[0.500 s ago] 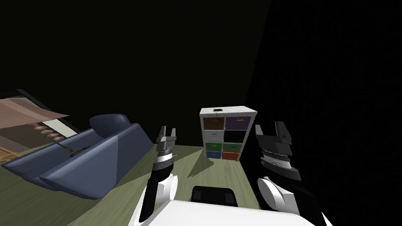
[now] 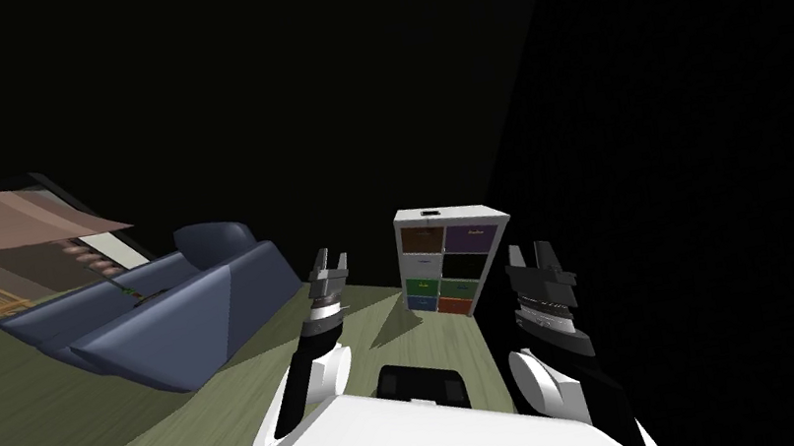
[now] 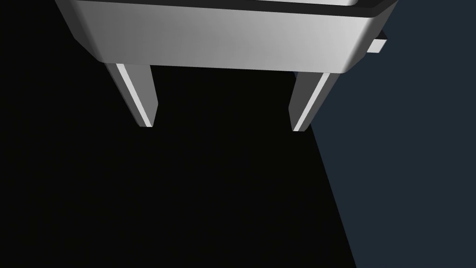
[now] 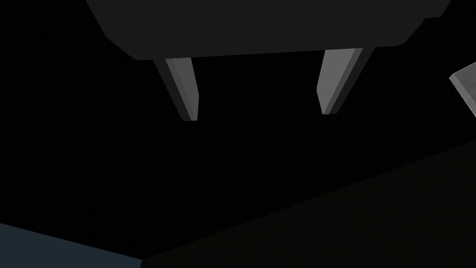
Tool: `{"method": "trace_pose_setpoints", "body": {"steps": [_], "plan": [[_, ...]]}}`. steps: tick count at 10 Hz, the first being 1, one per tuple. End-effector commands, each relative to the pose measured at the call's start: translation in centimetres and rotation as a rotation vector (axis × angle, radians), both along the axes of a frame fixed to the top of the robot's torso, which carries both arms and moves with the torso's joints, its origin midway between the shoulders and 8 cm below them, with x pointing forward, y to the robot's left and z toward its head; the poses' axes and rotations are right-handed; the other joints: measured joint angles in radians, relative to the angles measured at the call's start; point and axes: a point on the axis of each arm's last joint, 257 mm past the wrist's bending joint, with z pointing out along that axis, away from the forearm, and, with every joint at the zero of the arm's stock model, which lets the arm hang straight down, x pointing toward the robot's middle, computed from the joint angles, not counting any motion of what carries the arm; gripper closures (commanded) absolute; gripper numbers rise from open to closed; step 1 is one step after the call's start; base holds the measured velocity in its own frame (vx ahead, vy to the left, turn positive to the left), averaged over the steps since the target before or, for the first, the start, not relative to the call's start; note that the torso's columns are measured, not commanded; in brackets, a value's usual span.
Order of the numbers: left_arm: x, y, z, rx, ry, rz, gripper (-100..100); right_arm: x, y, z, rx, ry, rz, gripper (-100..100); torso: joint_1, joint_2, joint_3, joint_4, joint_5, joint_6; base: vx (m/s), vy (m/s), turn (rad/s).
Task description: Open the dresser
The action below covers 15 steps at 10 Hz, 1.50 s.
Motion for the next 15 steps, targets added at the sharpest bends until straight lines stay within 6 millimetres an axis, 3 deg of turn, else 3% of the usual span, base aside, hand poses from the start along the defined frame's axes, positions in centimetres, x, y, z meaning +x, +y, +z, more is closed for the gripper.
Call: {"method": "trace_pose_setpoints", "body": {"steps": [1, 4, 5, 7, 15], "plan": [[0.0, 0.0, 0.0, 0.0, 0.0, 0.0, 0, 0.0, 0.0, 0.0, 0.0, 0.0, 0.0, 0, 0.0, 0.074, -0.147, 0.074, 0.0, 0.0, 0.0, 0.0, 0.0], [0.0, 0.0, 0.0, 0.0, 0.0, 0.0, 0, 0.0, 0.0, 0.0, 0.0, 0.0, 0.0, 0, 0.0, 0.296, -0.59, 0.295, 0.0, 0.0, 0.0, 0.0, 0.0], [0.0, 0.0, 0.0, 0.0, 0.0, 0.0, 0, 0.2, 0.5, 0.0, -0.048, 0.009, 0.008, -100, 0.0, 0.369, -0.738, 0.369, 0.0, 0.0, 0.02, 0.009, -0.038], [0.0, 0.0, 0.0, 0.0, 0.001, 0.0, 0, 0.5, 1.3, 0.0, -0.132, 0.022, 0.011, -100, 0.001, 0.411, -0.827, 0.411, 0.0, 0.0, 0.036, 0.025, -0.067], [0.0, 0.0, 0.0, 0.0, 0.001, 0.0, 0, 2.1, 5.1, 0.3, -0.575, 0.025, -0.12, -100, 0.001, 0.415, -0.832, 0.416, 0.0, 0.0, 0.086, 0.072, -0.135]]}}
